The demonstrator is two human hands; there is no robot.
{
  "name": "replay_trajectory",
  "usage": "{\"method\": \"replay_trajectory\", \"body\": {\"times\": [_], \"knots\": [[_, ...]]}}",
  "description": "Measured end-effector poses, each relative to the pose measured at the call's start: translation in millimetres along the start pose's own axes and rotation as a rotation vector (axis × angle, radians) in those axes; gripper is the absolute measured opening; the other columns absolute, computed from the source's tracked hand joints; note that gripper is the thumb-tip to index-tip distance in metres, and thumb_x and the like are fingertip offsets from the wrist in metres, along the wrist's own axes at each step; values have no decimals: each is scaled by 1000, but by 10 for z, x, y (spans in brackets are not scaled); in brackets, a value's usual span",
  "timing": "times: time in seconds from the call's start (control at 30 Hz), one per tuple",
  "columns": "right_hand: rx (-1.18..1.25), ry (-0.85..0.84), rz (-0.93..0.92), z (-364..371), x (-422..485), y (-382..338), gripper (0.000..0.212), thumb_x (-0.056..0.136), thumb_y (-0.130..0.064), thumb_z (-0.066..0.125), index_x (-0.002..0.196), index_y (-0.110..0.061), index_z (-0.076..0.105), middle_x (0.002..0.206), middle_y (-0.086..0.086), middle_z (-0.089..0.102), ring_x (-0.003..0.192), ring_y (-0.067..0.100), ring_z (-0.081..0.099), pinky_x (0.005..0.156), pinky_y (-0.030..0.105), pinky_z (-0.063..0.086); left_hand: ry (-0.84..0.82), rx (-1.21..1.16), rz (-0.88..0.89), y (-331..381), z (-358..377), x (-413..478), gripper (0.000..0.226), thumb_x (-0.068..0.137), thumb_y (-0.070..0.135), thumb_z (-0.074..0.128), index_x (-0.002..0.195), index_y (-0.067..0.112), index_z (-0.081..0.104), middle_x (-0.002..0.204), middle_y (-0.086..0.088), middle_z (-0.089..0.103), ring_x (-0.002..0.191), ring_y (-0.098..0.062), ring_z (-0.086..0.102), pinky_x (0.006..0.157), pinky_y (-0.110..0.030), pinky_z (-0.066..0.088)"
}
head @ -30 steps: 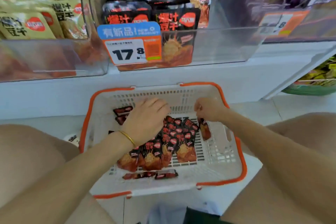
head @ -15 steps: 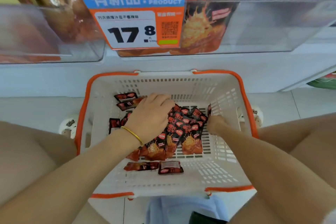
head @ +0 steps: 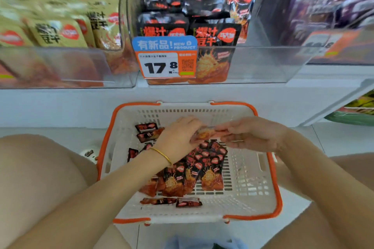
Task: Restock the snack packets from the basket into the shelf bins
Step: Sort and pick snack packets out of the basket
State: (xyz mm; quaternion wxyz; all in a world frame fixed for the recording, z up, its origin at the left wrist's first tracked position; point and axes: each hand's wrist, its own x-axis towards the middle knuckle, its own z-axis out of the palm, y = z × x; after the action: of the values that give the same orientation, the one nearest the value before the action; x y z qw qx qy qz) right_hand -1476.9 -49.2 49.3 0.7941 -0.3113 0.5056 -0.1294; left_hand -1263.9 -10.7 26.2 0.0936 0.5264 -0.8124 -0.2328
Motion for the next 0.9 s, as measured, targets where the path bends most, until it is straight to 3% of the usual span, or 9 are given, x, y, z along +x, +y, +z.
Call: {"method": "replay_trajectory", "body": {"times": [0.13, 0.23, 0.4, 0.47, 0.57, 0.67, 0.73, 0.8, 0.9], "knots": [[-227, 117, -191, 149, -456, -215, 22, 88, 1, 56, 103, -10, 66, 81, 5, 65, 70, 13, 61, 67, 23, 50, 53, -282, -124, 206, -355, 0, 17, 91, 18, 60, 101, 5, 64, 96, -11, 65, 89, -24, 59, 70, -27, 40], [-446, 245, -382, 264, -718, -356, 20, 86, -2, 61, 93, -19, 69, 76, -3, 60, 65, 6, 54, 63, 21, 42, 56, -430, -176, 362, -688, -5, 6, 86, 13, 67, 88, 11, 61, 84, -5, 62, 75, -14, 56, 59, -17, 39], [-528, 334, -596, 509, -1009, -441, 8, 87, -5, 63, 92, 1, 65, 81, 7, 65, 65, 12, 53, 51, 16, 40, 67, -568, -122, 705, -1126, -87, 17, 87, 12, 66, 104, 14, 64, 96, -2, 68, 72, -5, 61, 64, -20, 50], [-508, 339, -684, 568, -1140, -476, 3, 87, -4, 62, 87, -2, 64, 78, 7, 64, 57, 8, 51, 47, 17, 37, 110, -574, -85, 812, -1251, -125, 15, 89, 15, 63, 103, 20, 62, 83, 10, 65, 57, 5, 56, 51, -11, 44], [-543, 347, -806, 626, -1317, -560, 11, 85, -4, 65, 89, -14, 68, 80, 0, 69, 59, 5, 55, 52, 19, 40, 175, -692, -75, 937, -1421, -182, 12, 92, 12, 59, 100, 20, 61, 54, 17, 57, 39, 1, 44, 42, -11, 33], [-505, 421, -897, 664, -1424, -654, 19, 82, 4, 65, 92, -13, 69, 88, 6, 69, 75, 14, 61, 66, 27, 50, 294, -761, 10, 1035, -1555, -231, 10, 91, 4, 57, 93, 12, 63, 60, 7, 67, 55, -10, 61, 45, -16, 45], [-382, 494, -909, 687, -1482, -726, 21, 89, 0, 59, 88, -19, 67, 90, 5, 67, 79, 17, 62, 69, 29, 55, 469, -589, 186, 1046, -1612, -240, 21, 85, -4, 61, 99, 9, 70, 90, 3, 70, 85, -11, 67, 73, -22, 55], [-145, 369, -810, 713, -1548, -791, 14, 97, -17, 51, 90, -17, 63, 91, 10, 68, 75, 21, 67, 70, 37, 58, 599, -363, 363, 1037, -1650, -273, 36, 77, -9, 59, 108, 8, 69, 111, 1, 63, 106, -8, 59, 95, -21, 47], [11, 91, -753, 769, -1579, -827, 22, 98, -22, 46, 97, -8, 63, 89, 11, 71, 73, 22, 69, 66, 33, 59, 603, -60, 497, 992, -1697, -312, 50, 79, -7, 37, 115, 8, 67, 130, -1, 52, 121, -7, 46, 104, -17, 37]]}}
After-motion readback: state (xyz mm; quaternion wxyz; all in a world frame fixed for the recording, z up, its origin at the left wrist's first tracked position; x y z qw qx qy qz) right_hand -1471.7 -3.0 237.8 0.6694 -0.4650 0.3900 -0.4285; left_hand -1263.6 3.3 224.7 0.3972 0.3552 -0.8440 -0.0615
